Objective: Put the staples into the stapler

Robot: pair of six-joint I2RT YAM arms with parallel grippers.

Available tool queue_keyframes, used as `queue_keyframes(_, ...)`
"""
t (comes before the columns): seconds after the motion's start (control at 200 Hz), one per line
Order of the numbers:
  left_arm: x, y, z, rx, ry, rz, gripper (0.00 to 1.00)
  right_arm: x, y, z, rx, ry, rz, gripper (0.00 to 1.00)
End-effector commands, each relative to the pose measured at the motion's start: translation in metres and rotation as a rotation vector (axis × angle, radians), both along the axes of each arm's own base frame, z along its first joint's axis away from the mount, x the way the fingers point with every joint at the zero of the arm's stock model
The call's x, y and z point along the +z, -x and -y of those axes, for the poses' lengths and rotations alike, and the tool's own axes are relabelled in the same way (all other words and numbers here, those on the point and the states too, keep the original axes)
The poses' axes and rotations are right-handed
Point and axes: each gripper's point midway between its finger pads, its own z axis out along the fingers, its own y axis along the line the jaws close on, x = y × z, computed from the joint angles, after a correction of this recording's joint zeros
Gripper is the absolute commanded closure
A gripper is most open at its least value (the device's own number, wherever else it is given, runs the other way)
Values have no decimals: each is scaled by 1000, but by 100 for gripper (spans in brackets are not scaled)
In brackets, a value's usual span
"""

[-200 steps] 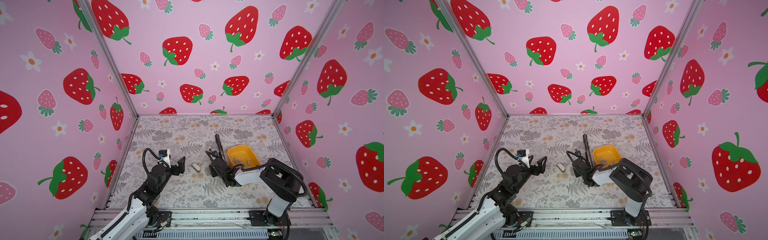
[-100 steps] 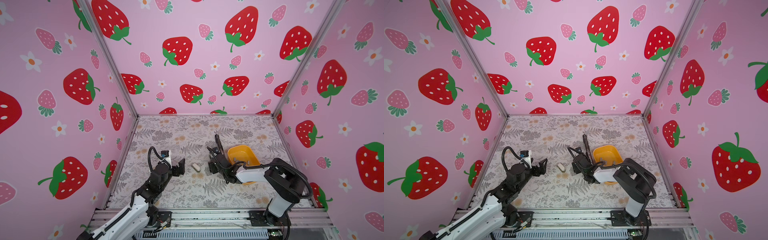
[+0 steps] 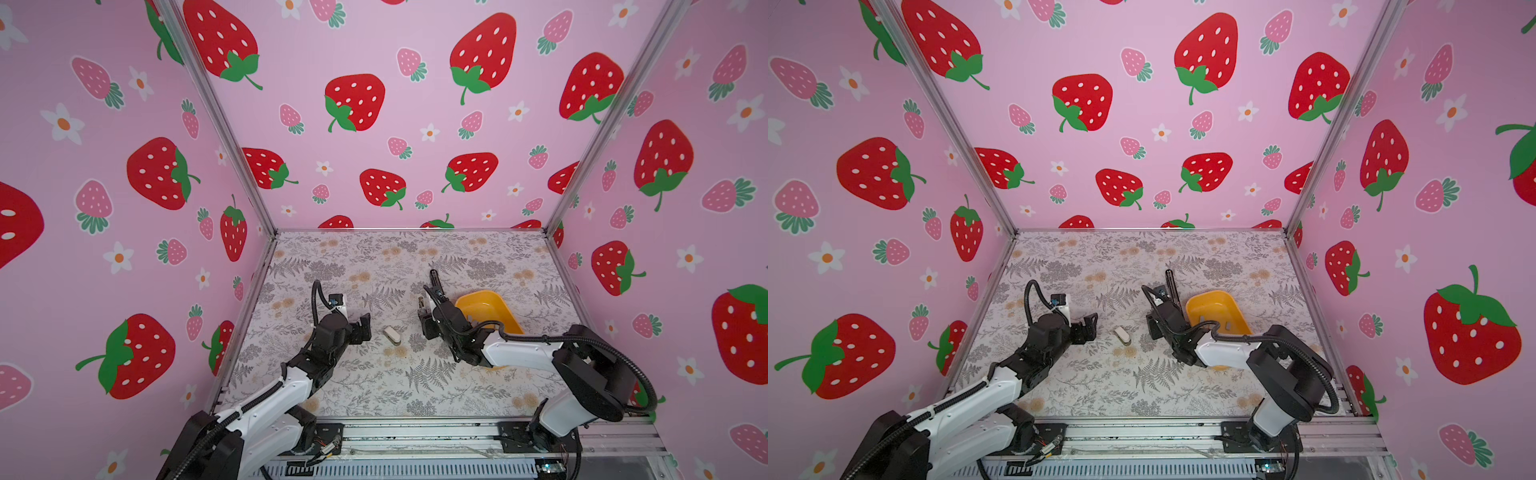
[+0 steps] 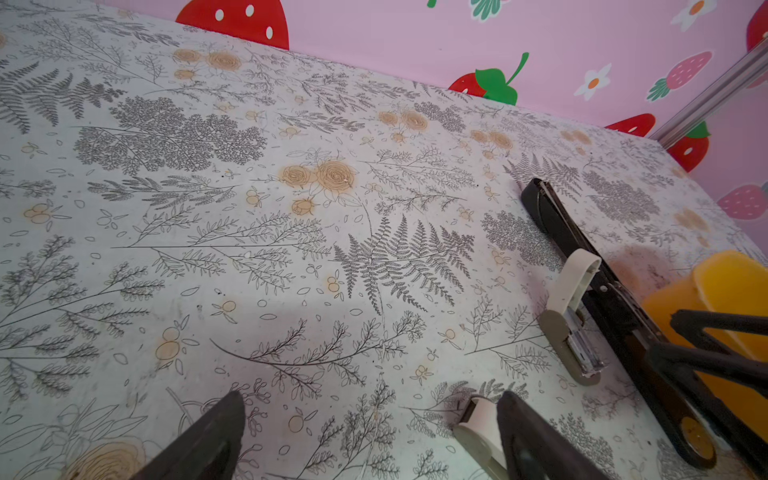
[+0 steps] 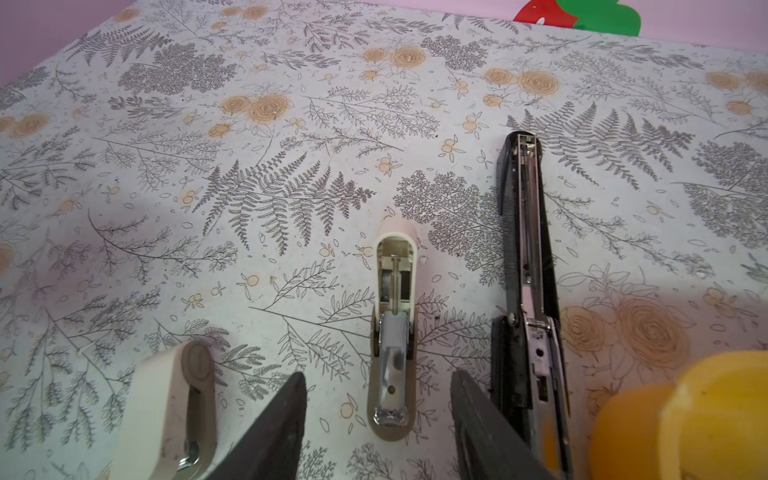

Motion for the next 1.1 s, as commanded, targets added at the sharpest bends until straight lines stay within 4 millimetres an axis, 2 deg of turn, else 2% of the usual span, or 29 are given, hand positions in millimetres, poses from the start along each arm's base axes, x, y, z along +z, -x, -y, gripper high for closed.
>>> queue_keyframes(0.0,30,-22,13,-25,38,94,5,11,-5,8,-16,-27,31,44)
queue_keyframes(0.135,40,-42,25,-49,36,121,5,30,-12,28,-78,-78,47,46)
queue_keyframes(0.29,68,-69,47,-114,23,187,5,54,-17,58,-152,-186,21,48)
queue_keyframes(0.33,73,-75,50,-122,13,202,5,58,-19,65,-176,-191,9,52)
queue_keyframes(0.485,90,-101,60,-135,-42,252,5,65,-24,85,-244,-194,-37,53)
queue_keyframes(0.61,99,-118,72,-167,-73,269,6,66,-27,89,-240,-185,-39,53)
queue_keyframes(0.84,115,-124,79,-193,-85,332,6,60,-34,101,-263,-112,-70,53)
queue_keyframes(0.986,118,-121,77,-198,-102,342,7,57,-30,111,-273,-69,-99,53)
queue_keyframes(1.096,119,-115,74,-201,-115,350,7,45,-22,124,-297,-32,-145,54)
